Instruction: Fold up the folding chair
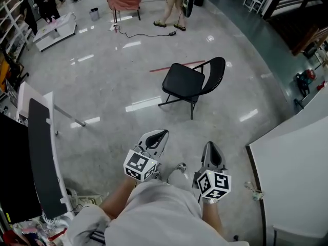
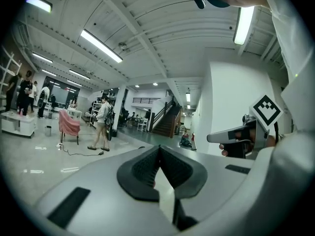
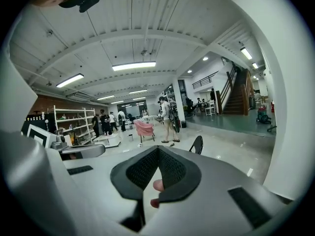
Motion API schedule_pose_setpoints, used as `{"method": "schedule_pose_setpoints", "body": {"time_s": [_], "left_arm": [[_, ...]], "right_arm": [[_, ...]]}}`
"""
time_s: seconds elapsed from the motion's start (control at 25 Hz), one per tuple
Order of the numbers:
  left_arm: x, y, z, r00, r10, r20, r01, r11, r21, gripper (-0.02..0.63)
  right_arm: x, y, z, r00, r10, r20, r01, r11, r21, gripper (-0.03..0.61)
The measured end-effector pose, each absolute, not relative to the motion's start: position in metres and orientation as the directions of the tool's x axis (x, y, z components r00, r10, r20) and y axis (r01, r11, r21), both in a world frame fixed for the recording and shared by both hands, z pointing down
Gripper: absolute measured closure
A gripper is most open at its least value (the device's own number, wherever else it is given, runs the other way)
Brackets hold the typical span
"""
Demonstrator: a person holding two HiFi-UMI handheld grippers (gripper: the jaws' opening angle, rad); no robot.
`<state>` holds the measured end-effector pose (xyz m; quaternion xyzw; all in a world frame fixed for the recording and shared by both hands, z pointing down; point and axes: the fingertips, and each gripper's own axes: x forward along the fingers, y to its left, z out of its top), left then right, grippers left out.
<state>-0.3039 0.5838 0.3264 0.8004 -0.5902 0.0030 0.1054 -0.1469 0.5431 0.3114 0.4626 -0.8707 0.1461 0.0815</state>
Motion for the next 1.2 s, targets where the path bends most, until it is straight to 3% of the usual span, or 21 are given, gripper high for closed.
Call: {"method": "schedule_pose_setpoints", "body": {"time_s": [0.68,1.2], "left_arm": [[-0.367,0.461,0.343,0.147,-0.973,0.178,-0.978,-0.116,0.172,0.604],[-0.369,0.342,0.338,0.072,-0.981,0.179,-0.989,-0.047,0.139,0.604]], "right_arm": [[-0.179,0.396,0.337,-0.569,-0.758,0.319,-0.823,0.522,-0.225,0.574],[-0.178,0.262,0.340,-0.605,-0.737,0.302,-0.796,0.550,-0.253,0.574]]}}
